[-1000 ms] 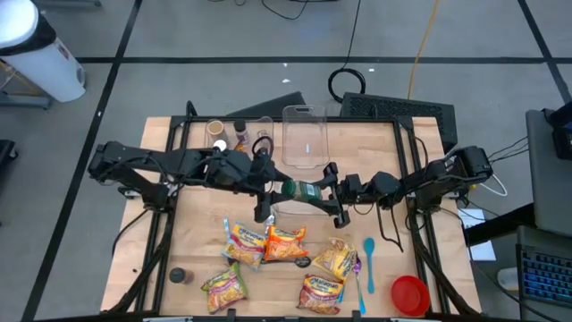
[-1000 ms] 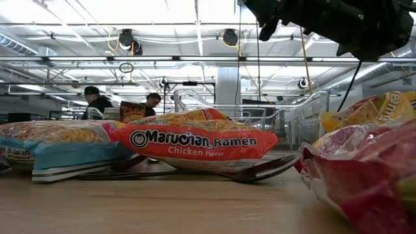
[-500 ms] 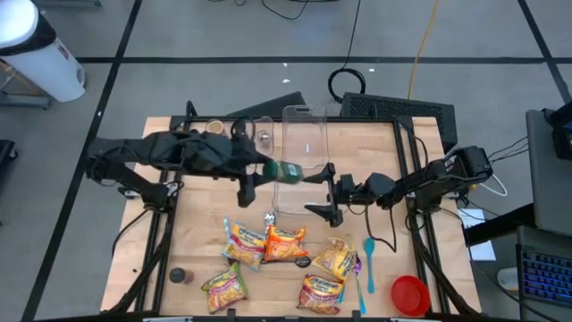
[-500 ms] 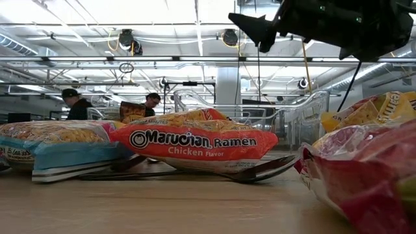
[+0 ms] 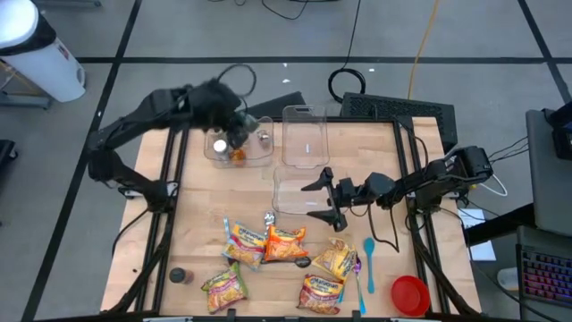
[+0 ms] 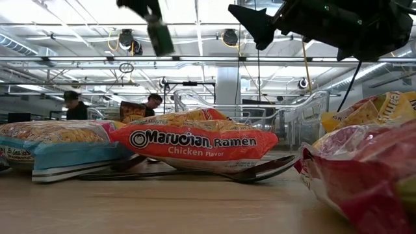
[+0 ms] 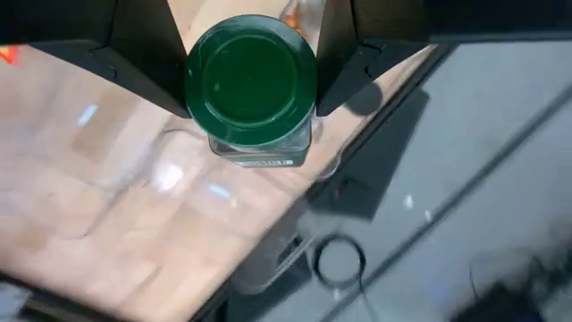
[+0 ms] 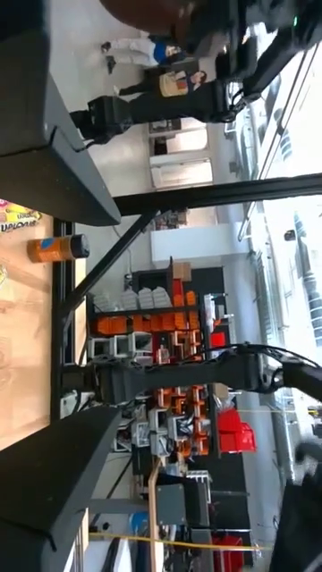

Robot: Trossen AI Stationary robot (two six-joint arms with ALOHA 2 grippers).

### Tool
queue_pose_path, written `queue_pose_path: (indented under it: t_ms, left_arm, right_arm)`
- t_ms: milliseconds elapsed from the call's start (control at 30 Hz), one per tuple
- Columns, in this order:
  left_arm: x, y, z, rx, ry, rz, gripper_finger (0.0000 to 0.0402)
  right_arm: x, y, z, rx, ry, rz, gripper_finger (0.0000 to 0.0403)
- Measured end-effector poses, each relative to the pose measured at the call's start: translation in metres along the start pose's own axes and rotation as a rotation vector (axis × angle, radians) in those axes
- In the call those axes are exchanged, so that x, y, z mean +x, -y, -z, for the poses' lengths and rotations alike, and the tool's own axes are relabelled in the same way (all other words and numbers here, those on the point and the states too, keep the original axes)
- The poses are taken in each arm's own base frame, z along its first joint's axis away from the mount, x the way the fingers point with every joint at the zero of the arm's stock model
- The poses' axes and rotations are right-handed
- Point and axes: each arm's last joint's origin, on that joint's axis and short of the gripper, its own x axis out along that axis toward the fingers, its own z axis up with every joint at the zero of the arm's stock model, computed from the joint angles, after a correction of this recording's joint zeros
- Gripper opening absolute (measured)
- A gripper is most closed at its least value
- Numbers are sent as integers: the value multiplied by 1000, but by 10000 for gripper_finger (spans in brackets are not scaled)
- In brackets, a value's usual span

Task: Pick & Place Food Item
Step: Put the green seasoning bottle into the top left transparent container

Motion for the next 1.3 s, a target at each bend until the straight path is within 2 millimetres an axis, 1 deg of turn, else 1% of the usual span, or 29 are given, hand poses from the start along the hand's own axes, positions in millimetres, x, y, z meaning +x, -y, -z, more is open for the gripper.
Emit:
queue_pose_path:
  t_ms: [133, 233, 300, 367, 500, 633, 733, 800, 1133, 1233, 1300]
  left_arm:
    - [32, -36, -1, -78, -63, 57, 208]
    - [56, -60, 6, -145, -100, 69, 208]
    - [73, -71, 16, -178, -139, 78, 208]
    - [89, -77, 23, -201, -147, 105, 208]
    - [115, -79, 41, -217, -191, 118, 208]
    - [131, -80, 50, -230, -163, 129, 208]
    - [143, -81, 60, -249, -180, 129, 208]
    - [153, -81, 63, -257, -188, 134, 208]
    - [207, -77, 79, -281, -357, 160, 208]
    - [219, -77, 84, -281, -395, 148, 208]
    - [223, -78, 84, -279, -399, 129, 208]
  right_arm:
    - [0, 0, 1, 1, -8, 6, 340]
    - [0, 0, 1, 0, -7, 8, 340]
    - [0, 0, 1, 1, -8, 9, 340]
    - [0, 0, 1, 0, -7, 9, 340]
    - [0, 2, 1, -5, -7, 14, 340]
    - [0, 5, 1, -8, -12, 26, 340]
    - [-1, 7, 1, -7, -13, 33, 341]
    - [-1, 7, 1, -7, -13, 33, 341]
    - [-1, 7, 1, -6, -15, 33, 341]
    - [-1, 7, 2, -5, -21, 34, 341]
    - [-1, 7, 2, -5, -21, 33, 341]
